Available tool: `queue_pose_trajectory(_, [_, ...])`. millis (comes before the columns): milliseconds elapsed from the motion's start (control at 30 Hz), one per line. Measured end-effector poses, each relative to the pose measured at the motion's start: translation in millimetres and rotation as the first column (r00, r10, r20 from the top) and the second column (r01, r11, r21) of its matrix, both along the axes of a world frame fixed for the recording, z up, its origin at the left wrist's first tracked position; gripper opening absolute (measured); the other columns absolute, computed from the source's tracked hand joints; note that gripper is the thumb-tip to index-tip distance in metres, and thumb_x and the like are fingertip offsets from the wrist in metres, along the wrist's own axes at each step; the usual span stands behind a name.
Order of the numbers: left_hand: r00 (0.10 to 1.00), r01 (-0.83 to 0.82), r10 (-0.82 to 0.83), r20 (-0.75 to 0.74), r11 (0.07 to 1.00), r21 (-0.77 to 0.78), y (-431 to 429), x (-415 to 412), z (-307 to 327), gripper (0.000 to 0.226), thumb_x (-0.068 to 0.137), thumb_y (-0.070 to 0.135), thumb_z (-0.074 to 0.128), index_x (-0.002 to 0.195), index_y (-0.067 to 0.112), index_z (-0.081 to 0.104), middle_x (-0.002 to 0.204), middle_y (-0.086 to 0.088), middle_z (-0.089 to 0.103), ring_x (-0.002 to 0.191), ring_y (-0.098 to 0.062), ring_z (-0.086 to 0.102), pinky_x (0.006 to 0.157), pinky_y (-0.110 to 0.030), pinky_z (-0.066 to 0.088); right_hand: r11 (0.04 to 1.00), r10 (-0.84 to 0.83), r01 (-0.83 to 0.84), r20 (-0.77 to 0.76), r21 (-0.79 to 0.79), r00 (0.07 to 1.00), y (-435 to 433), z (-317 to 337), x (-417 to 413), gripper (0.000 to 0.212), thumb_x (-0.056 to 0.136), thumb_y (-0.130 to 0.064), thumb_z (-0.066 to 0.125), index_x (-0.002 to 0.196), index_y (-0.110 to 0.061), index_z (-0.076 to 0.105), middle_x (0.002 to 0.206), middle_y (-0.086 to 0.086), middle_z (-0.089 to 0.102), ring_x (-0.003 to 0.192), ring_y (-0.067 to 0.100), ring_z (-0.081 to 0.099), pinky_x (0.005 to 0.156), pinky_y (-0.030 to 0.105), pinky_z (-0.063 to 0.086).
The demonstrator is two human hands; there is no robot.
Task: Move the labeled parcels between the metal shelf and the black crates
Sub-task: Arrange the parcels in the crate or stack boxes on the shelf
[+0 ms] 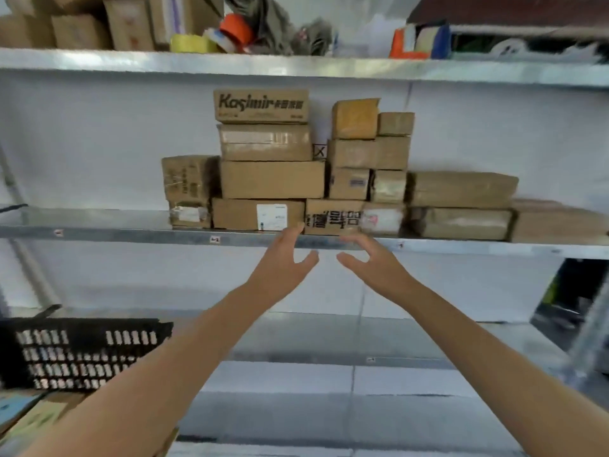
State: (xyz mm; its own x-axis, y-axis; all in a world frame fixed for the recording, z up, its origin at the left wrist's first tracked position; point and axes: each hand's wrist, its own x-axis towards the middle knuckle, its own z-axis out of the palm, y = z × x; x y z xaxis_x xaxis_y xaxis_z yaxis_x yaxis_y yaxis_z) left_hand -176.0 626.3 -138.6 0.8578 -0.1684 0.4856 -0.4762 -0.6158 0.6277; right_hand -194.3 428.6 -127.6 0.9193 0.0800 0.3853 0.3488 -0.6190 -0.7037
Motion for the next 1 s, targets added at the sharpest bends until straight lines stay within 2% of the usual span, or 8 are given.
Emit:
queue_pose_trajectory(167, [0.984,0.176,-0.176,0.004,0.984,0.015,-78.3,-0.8,5.8,0.063,0.097,0.040,0.057,0.152,0.026,0.029,0.157,0.009,0.031,0.139,-0.005,0.028,0.103,-0.018,0.021,0.991,-0.132,0.131,0.027,0.035,0.991,-68.9,11.1,-23.5,0.040,0.098,-0.033,0.061,0.137,-0.024,0.055,0.138,-0.007,0.055,0.126,0.012,0.050,0.096,0.024,0.035])
queue_pose_trajectory(267, [0.968,0.249,-0.249,0.004,0.968,0.035,-121.1,10.9,10.7,0.065,0.097,0.039,0.057,0.153,0.026,0.027,0.159,0.009,0.027,0.143,-0.008,0.026,0.108,-0.019,0.023,0.976,-0.219,0.219,0.028,0.018,0.975,-106.6,12.3,-28.4,0.043,0.098,-0.037,0.060,0.139,-0.026,0.053,0.141,-0.007,0.052,0.130,0.014,0.047,0.098,0.025,0.034])
queue_pose_trajectory(400, [0.946,0.325,-0.325,0.006,0.944,0.052,-175.0,31.5,12.7,0.065,0.097,0.043,0.055,0.153,0.024,0.028,0.160,0.007,0.027,0.141,-0.010,0.030,0.107,-0.023,0.027,0.957,-0.291,0.291,0.026,0.004,0.956,-156.3,13.0,-24.5,0.044,0.097,-0.042,0.059,0.139,-0.028,0.053,0.145,-0.009,0.051,0.134,0.013,0.045,0.112,0.034,0.036])
queue_pose_trajectory(533, [0.913,0.408,-0.407,-0.018,0.913,0.029,-228.7,53.2,13.3,0.066,0.097,0.043,0.055,0.154,0.024,0.026,0.160,0.004,0.027,0.144,-0.015,0.029,0.113,-0.031,0.030,0.934,-0.357,0.357,0.025,0.014,0.934,-206.6,13.0,-16.2,0.041,0.096,-0.043,0.062,0.135,-0.031,0.056,0.136,-0.017,0.054,0.128,0.005,0.047,0.101,0.023,0.034])
queue_pose_trajectory(667, [0.887,0.461,-0.461,-0.008,0.887,0.006,-286.3,76.2,16.3,0.064,0.098,0.043,0.053,0.153,0.023,0.027,0.160,0.004,0.027,0.144,-0.016,0.029,0.107,-0.026,0.026,0.897,-0.442,0.443,0.021,-0.016,0.897,-256.6,17.1,-2.5,0.045,0.095,-0.046,0.062,0.136,-0.029,0.055,0.127,-0.020,0.051,0.118,0.002,0.046,0.094,0.019,0.030])
queue_pose_trajectory(900, [0.831,0.557,-0.557,0.014,0.830,-0.038,-377.0,122.3,19.6,0.061,0.100,0.035,0.051,0.154,0.017,0.028,0.160,0.002,0.028,0.145,-0.014,0.027,0.116,-0.029,0.024,0.840,-0.543,0.542,-0.014,-0.025,0.840,-345.6,11.3,30.3,0.049,0.093,-0.051,0.062,0.137,-0.032,0.053,0.138,-0.021,0.048,0.130,0.003,0.041,0.106,0.026,0.032])
queue_pose_trajectory(1000, [0.816,0.577,-0.577,0.029,0.816,-0.022,-407.4,137.9,13.8,0.057,0.102,0.031,0.049,0.152,0.013,0.030,0.159,-0.001,0.030,0.145,-0.014,0.028,0.115,-0.025,0.023,0.801,-0.598,0.597,-0.049,-0.033,0.800,-376.7,-4.7,40.3,0.048,0.094,-0.050,0.060,0.137,-0.029,0.054,0.134,-0.014,0.055,0.125,0.011,0.052,0.105,0.032,0.042])
